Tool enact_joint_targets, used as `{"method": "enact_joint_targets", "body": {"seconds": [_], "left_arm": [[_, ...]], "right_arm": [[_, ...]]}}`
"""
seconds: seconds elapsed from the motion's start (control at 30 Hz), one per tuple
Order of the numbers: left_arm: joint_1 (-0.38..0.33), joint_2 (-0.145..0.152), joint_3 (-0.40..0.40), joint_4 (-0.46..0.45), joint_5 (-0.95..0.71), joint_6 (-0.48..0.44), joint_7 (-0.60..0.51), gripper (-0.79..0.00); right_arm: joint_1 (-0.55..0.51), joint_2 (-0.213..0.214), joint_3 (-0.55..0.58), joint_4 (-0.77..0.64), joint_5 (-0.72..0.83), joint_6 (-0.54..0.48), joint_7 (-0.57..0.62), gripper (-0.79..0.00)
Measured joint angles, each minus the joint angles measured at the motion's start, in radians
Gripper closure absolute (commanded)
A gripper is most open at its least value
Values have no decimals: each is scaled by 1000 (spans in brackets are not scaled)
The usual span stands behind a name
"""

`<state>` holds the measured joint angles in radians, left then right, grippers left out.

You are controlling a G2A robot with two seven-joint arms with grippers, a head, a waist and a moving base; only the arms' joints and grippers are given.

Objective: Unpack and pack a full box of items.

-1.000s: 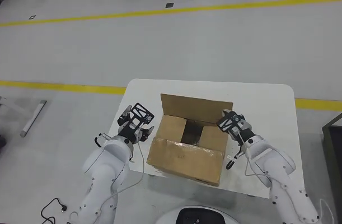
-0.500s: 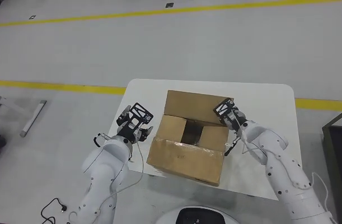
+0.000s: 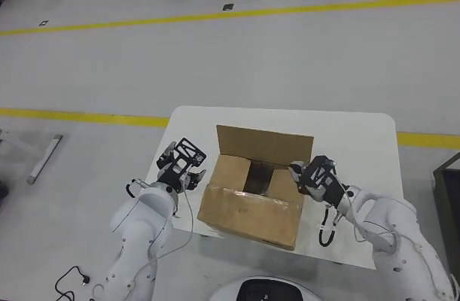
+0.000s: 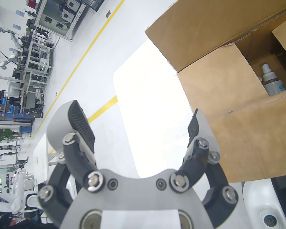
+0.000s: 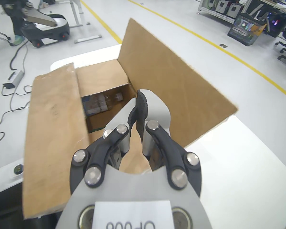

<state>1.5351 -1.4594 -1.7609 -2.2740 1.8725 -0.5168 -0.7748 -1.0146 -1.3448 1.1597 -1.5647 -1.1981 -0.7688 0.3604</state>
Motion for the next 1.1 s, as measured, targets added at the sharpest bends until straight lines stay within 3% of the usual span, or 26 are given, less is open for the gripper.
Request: {"method": "enact_joint_targets", "body": {"seconds": [0.13,0.17,0.2,0.23,0.53,0.57,0.77,1.1], "left_arm": [[0,0,0,0,0,0,0,-785],[0,0,0,0,0,0,0,-785],[0,0,0,0,0,0,0,-785],[0,0,0,0,0,0,0,-785],[0,0,0,0,0,0,0,-785],[0,0,0,0,0,0,0,-785],[0,0,0,0,0,0,0,-785],[0,0,0,0,0,0,0,-785]], "right_arm": [[-108,24,67,-86,106,-84,69,0],[-128,29,79,-101,129,-96,82,-188],[-150,35,96,-118,151,-105,100,-305],[-164,39,108,-135,154,-103,114,-339],[-173,43,120,-155,123,-97,128,-339],[-173,43,120,-155,123,-97,128,-785],[-173,48,107,-121,134,-82,141,-785],[-130,57,55,-3,305,-124,210,-785]]}}
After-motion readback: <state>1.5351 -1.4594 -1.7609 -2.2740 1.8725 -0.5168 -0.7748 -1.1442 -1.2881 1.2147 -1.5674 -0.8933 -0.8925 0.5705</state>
